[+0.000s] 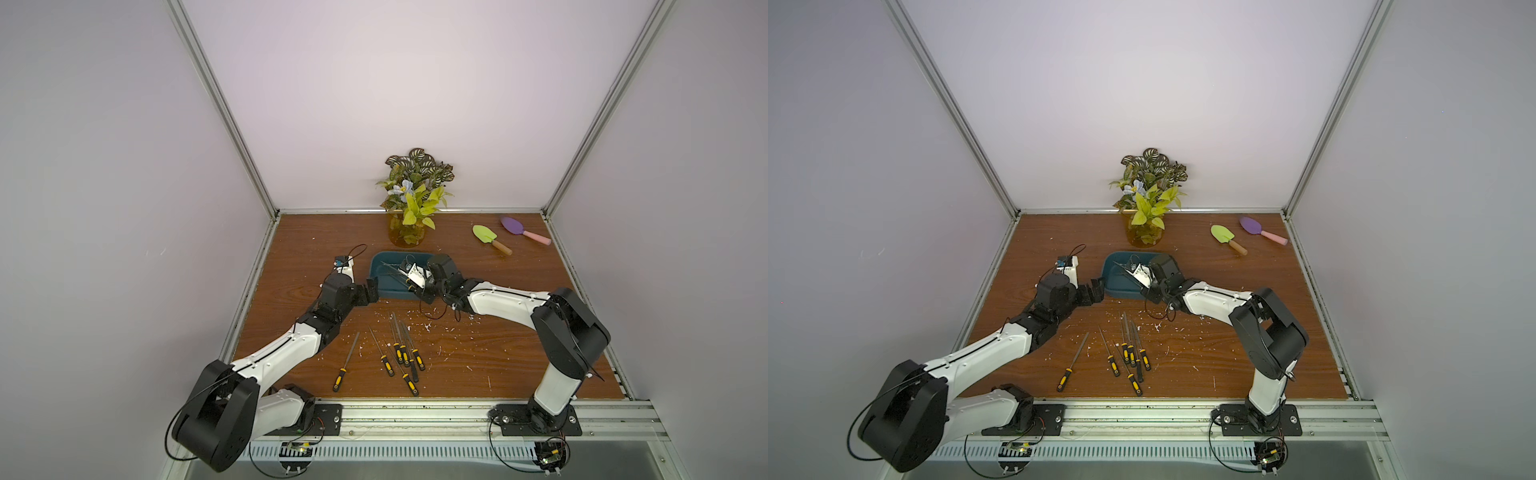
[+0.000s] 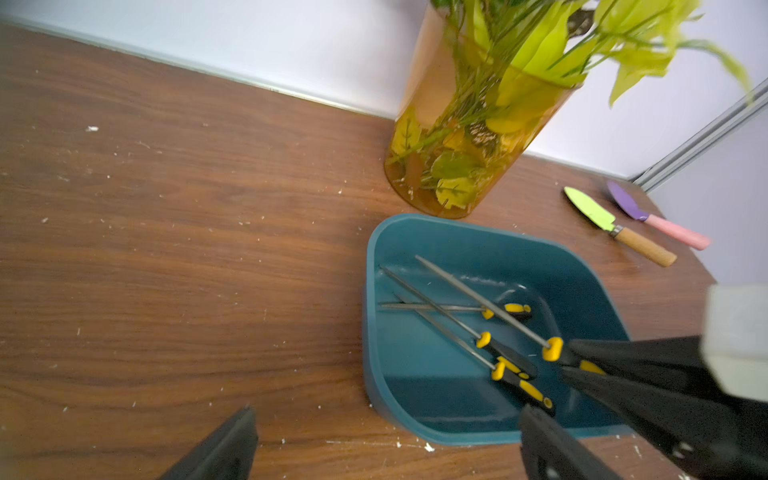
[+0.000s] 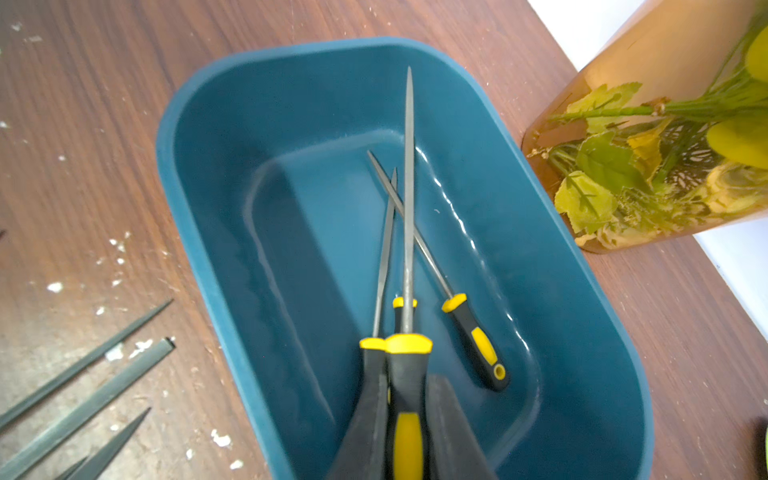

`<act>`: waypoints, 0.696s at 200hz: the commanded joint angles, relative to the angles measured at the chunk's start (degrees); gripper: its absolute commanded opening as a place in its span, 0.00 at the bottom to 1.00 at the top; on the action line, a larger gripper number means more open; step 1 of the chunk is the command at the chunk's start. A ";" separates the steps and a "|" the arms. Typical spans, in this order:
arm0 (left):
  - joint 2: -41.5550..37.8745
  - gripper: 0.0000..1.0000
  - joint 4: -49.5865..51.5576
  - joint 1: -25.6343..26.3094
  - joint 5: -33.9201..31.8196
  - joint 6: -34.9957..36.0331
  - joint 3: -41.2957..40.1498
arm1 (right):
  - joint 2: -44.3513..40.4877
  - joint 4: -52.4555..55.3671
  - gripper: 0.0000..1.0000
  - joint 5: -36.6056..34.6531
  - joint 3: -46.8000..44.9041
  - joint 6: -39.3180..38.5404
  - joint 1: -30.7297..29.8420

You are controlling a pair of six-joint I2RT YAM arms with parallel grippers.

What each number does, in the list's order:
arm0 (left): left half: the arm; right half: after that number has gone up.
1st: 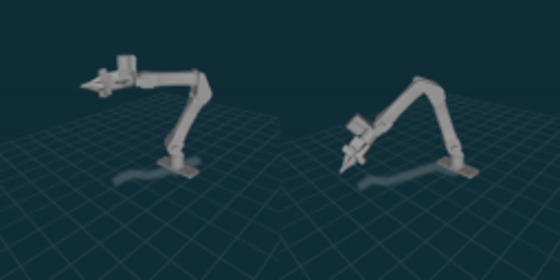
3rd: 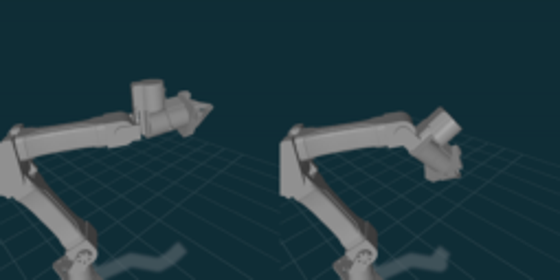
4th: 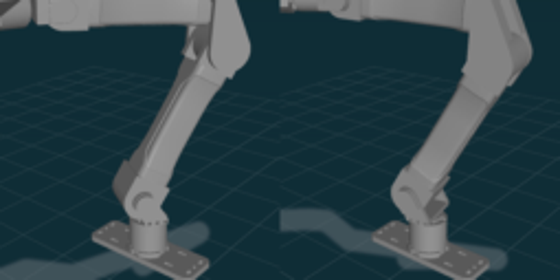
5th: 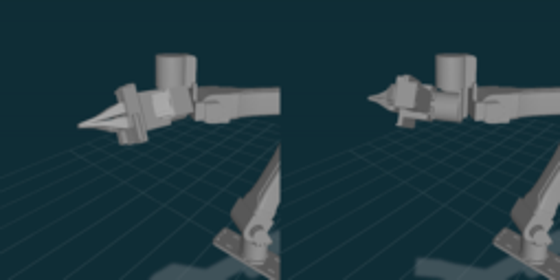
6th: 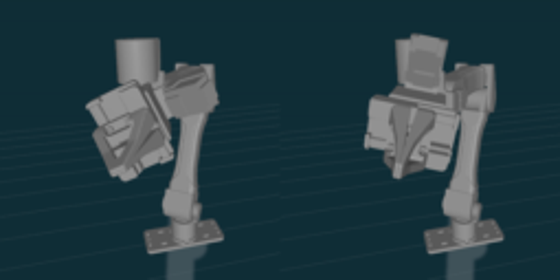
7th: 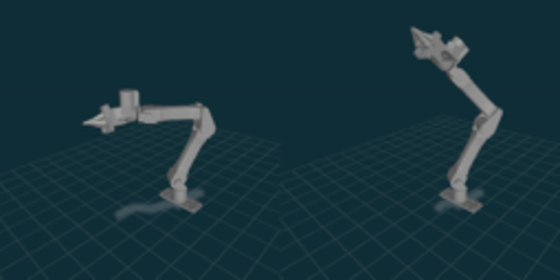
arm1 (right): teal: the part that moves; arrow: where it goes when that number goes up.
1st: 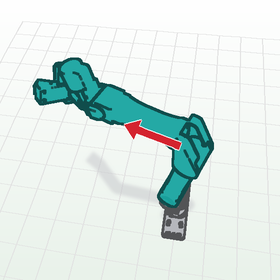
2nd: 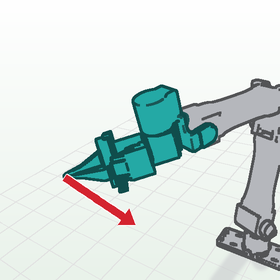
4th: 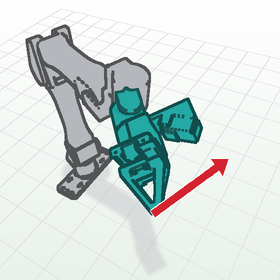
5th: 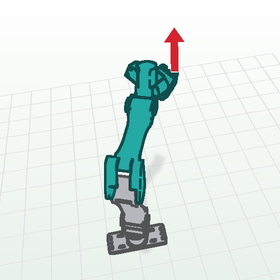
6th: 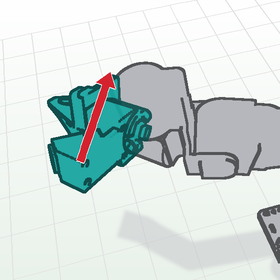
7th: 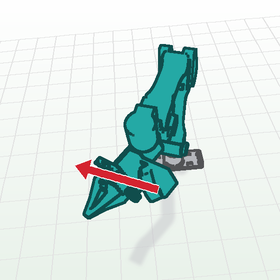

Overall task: Put the file tool into the storage box
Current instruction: Place the file tool in the storage box.

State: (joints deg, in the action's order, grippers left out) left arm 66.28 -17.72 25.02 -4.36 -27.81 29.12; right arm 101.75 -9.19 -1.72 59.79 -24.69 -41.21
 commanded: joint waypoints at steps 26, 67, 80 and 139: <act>-3.29 1.00 -2.99 -0.49 1.05 0.12 -2.14 | 3.80 2.36 0.07 -5.00 5.91 -3.79 0.48; -0.98 1.00 -4.86 -0.01 4.36 -0.54 -1.97 | 4.85 3.83 0.47 -7.69 7.03 -1.46 0.43; -0.37 1.00 -5.73 0.21 5.29 -0.65 -2.05 | 3.53 3.18 0.55 -7.78 6.50 -0.07 0.45; 1.59 1.00 -6.10 1.63 5.29 -0.79 -1.53 | -9.84 1.65 0.62 -6.25 1.73 13.30 0.41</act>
State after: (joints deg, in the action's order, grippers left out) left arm 67.07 -22.13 25.52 0.14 -28.49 27.35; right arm 99.50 -6.31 -8.69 62.35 -20.69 -40.71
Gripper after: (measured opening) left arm 0.998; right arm 0.621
